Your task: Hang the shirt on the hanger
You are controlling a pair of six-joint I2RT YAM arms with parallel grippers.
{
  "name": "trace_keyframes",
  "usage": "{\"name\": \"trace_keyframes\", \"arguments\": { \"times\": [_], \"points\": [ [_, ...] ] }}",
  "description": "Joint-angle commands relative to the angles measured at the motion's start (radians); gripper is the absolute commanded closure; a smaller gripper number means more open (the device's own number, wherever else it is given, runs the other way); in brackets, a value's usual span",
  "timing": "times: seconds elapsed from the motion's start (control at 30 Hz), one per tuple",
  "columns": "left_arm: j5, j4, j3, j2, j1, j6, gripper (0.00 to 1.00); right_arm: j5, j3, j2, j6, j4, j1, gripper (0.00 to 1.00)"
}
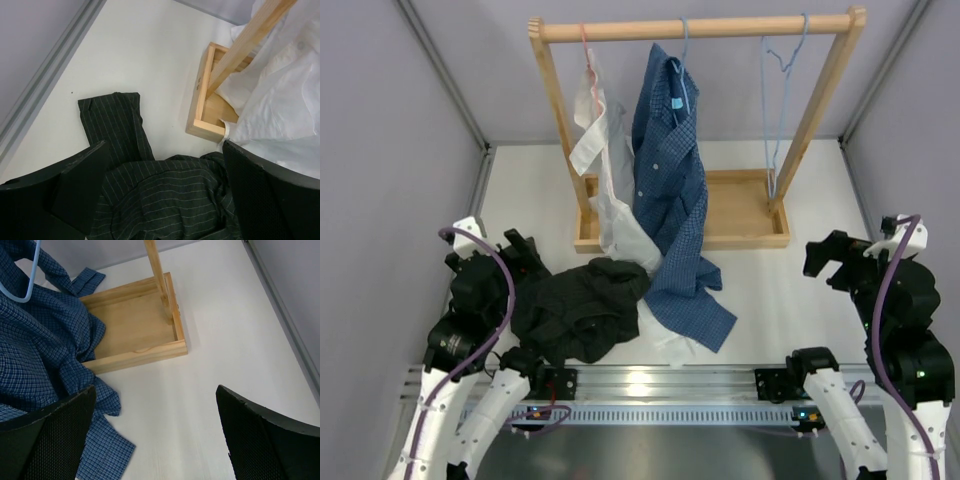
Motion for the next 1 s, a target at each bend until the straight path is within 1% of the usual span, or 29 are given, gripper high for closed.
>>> {"name": "trace_keyframes", "arguments": {
  "times": [0.0,0.13,0.2,0.27,0.3,0.33,0.37,0.4,0.43,0.47,0.5,0.53,0.57,0.6,0.67,0.7,0.73,0.8,0.83,0.87,0.93,0.97],
  "points": [
    [-0.082,0.042,-0.03,-0.033,-0.003,-0.049,0.02,0.013,0.012,-0.029,0.0,0.017,0.019,0.0],
    [-0.082,0.041,-0.021,-0.022,-0.003,-0.061,0.02,-0.031,-0.005,-0.038,-0.004,0.037,0.018,0.01],
    [-0.05,0.025,-0.009,0.001,-0.003,-0.081,0.02,-0.096,-0.011,-0.033,-0.001,0.052,0.019,0.01],
    [0.0,-0.013,0.031,0.021,-0.003,-0.148,0.02,-0.2,-0.019,-0.018,0.008,0.065,0.018,0.01],
    [0.089,-0.018,0.039,0.042,-0.003,-0.174,0.02,-0.234,-0.03,-0.004,0.014,0.077,0.018,0.01],
    [0.141,-0.021,0.047,0.051,-0.003,-0.223,0.02,-0.296,-0.037,0.0,0.017,0.085,0.018,0.01],
    [0.192,-0.018,0.044,0.079,-0.003,-0.245,0.02,-0.321,-0.047,0.005,0.022,0.094,0.018,0.01],
    [0.296,-0.01,0.037,0.102,-0.003,-0.265,0.02,-0.343,-0.066,0.009,0.022,0.105,0.018,0.01],
    [0.355,0.007,0.018,0.128,-0.003,-0.253,0.02,-0.372,-0.079,0.02,0.019,0.111,0.018,0.01],
    [0.414,0.025,0.01,0.207,-0.003,-0.236,0.02,-0.381,-0.091,0.026,0.016,0.118,0.019,0.01],
    [0.682,0.027,0.004,0.355,-0.006,-0.16,0.02,-0.412,-0.124,0.052,0.002,0.125,0.018,0.01],
    [0.685,0.027,0.004,0.357,-0.006,-0.159,0.02,-0.412,-0.125,0.052,0.002,0.125,0.018,0.01],
    [0.731,0.025,-0.012,0.437,-0.014,-0.15,0.02,-0.42,-0.132,0.056,-0.001,0.125,0.019,0.0],
    [0.751,0.015,-0.019,0.467,-0.047,-0.142,0.03,-0.426,-0.136,0.062,-0.004,0.123,0.019,0.01],
    [0.684,-0.001,-0.041,0.515,-0.111,-0.147,0.03,-0.437,-0.137,0.06,-0.007,0.125,0.019,0.01],
    [0.627,-0.03,-0.045,0.516,-0.183,-0.167,0.02,-0.44,-0.136,0.054,-0.009,0.125,0.019,0.01],
    [0.516,-0.042,-0.048,0.504,-0.216,-0.18,0.02,-0.443,-0.137,0.052,-0.009,0.122,0.019,0.01],
    [0.409,-0.093,-0.05,0.483,-0.28,-0.243,0.02,-0.45,-0.134,0.049,-0.012,0.122,0.018,0.01],
    [0.321,-0.111,-0.046,0.448,-0.299,-0.263,0.03,-0.452,-0.136,0.049,-0.012,0.123,0.019,0.01],
    [0.276,-0.126,-0.041,0.427,-0.311,-0.286,0.04,-0.453,-0.136,0.049,-0.01,0.123,0.019,0.01],
    [0.21,-0.181,-0.026,0.389,-0.333,-0.305,0.05,-0.458,-0.137,0.051,-0.01,0.123,0.019,0.0],
    [0.203,-0.209,-0.01,0.39,-0.333,-0.3,0.05,-0.459,-0.137,0.052,-0.012,0.125,0.018,0.01]
  ]
}}
